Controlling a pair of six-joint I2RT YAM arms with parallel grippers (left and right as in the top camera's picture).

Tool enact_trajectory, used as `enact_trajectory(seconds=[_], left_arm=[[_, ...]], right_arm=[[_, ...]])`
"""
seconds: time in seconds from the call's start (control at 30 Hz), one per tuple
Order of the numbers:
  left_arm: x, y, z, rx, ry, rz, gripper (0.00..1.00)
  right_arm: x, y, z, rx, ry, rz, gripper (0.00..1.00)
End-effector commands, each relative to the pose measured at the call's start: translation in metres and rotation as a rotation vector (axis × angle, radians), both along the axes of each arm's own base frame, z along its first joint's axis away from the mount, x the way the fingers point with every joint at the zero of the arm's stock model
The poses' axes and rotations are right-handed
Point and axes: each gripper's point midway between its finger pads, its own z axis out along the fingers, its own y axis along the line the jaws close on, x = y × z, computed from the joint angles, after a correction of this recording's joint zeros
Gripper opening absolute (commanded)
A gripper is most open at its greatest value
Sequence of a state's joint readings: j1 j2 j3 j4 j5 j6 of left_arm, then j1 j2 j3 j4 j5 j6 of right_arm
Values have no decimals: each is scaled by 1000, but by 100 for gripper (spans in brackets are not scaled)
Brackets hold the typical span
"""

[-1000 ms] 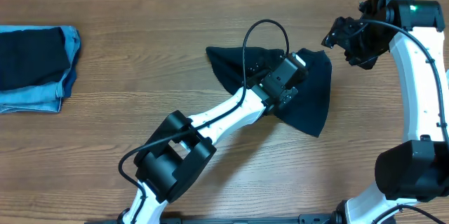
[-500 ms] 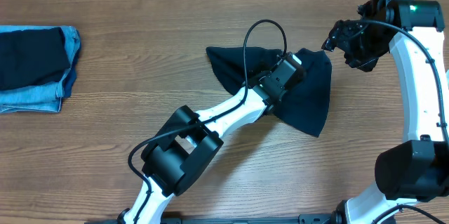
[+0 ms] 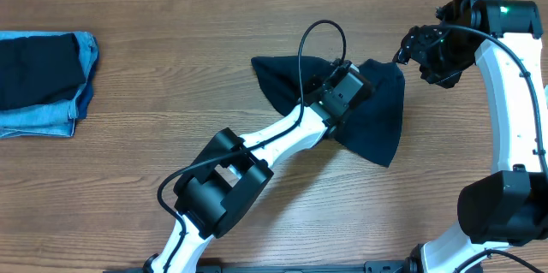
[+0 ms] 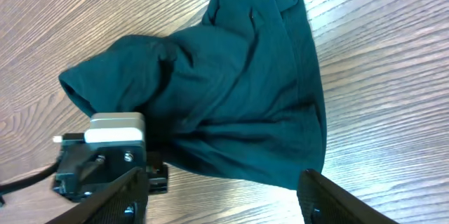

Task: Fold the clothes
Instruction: 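Grasp the shirt's left side with the left gripper and pull it leftward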

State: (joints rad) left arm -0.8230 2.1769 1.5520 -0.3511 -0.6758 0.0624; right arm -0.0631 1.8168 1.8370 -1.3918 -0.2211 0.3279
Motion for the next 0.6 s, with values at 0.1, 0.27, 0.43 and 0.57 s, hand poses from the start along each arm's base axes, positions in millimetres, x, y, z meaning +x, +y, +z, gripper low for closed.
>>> enact_trajectory(seconds=[0.1, 0.27, 0.43, 0.57], left_arm=[[17, 59, 111, 14, -117, 223, 4], [16, 129, 151, -93, -131, 440, 4], [21, 211, 153, -175, -82, 659, 4], [27, 266, 139, -239, -15, 780, 4]], right_arm=[[0, 2, 14, -1, -45, 18, 72], [-1, 2, 14, -4, -42, 25, 72], [-1, 2, 14, -8, -46, 41, 72], [-2, 3, 13, -14, -45, 66, 73]])
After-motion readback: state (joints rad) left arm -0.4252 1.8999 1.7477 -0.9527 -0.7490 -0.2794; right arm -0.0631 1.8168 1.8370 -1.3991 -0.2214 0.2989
